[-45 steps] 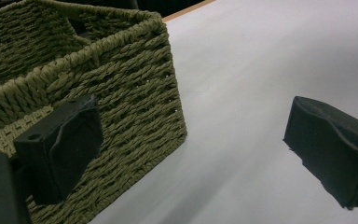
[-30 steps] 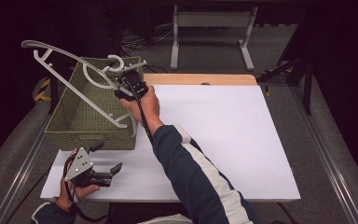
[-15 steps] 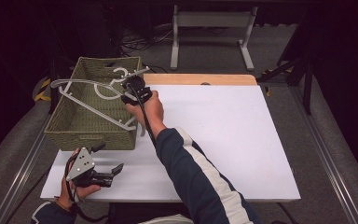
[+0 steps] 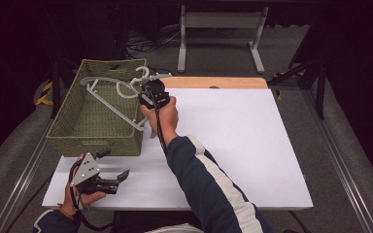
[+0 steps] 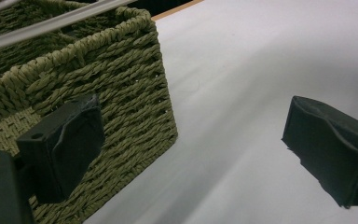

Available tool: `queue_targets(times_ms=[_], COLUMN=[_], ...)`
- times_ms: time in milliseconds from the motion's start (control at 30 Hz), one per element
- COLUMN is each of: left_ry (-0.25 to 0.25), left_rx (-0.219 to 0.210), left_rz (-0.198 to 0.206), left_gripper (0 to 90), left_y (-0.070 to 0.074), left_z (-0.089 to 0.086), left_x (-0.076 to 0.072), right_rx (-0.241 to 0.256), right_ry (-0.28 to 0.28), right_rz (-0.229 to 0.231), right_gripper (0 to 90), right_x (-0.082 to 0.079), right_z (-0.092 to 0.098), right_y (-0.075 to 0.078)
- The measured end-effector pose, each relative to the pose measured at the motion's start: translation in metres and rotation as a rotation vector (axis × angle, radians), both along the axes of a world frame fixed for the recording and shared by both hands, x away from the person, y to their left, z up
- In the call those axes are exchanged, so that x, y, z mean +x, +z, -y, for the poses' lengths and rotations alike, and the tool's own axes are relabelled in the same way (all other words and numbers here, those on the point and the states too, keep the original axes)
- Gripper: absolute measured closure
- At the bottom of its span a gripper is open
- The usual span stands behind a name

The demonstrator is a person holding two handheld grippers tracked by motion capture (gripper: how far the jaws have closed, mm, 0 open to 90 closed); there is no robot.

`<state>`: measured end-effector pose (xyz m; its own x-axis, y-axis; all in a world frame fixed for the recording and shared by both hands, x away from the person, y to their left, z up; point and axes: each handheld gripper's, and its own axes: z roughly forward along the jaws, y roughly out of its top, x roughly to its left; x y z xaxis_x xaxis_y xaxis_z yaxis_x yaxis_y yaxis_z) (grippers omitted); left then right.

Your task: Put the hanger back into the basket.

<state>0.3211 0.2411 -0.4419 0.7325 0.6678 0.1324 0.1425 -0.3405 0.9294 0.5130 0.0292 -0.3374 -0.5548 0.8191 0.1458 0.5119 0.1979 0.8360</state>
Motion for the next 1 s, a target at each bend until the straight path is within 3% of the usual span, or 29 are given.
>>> queue_targets(times_ms=[67,133,300,433,500,600,833,1000], left_ry=[-0.002,-0.003,0.011,0.024,0.024,0.039,0.055,0.058], left_rx=[0.002,0.002,-0.001,0.011,0.021,0.036,0.053,0.064], left_rz=[-0.001,0.0,-0.001,-0.011,-0.014,-0.022,-0.03,-0.032], left_gripper=[5.8,5.8,6.1,9.1,10.1,11.8,12.8,12.5], left_y=[0.0,0.0,0.0,-0.002,-0.002,-0.004,-0.007,-0.007], left_z=[0.0,0.001,0.001,0.004,0.005,0.009,0.014,0.013], left_x=[0.0,0.0,0.001,0.002,0.002,0.003,0.007,0.007], right_rx=[0.017,0.033,-0.033,-0.054,-0.057,-0.063,-0.099,-0.084], right_ry=[0.053,0.069,0.156,0.178,0.179,0.189,0.242,0.258], right_rz=[0.007,0.004,0.089,0.134,0.135,0.158,0.251,0.271], right_gripper=[82.0,81.4,79.3,78.1,77.7,76.4,74.8,72.3], right_x=[-0.003,-0.004,-0.018,-0.023,-0.024,-0.027,-0.04,-0.045], right_z=[-0.006,-0.007,-0.011,0.007,0.01,0.029,0.065,0.083], right_y=[-0.001,-0.001,0.01,0.014,0.014,0.013,0.011,0.007])
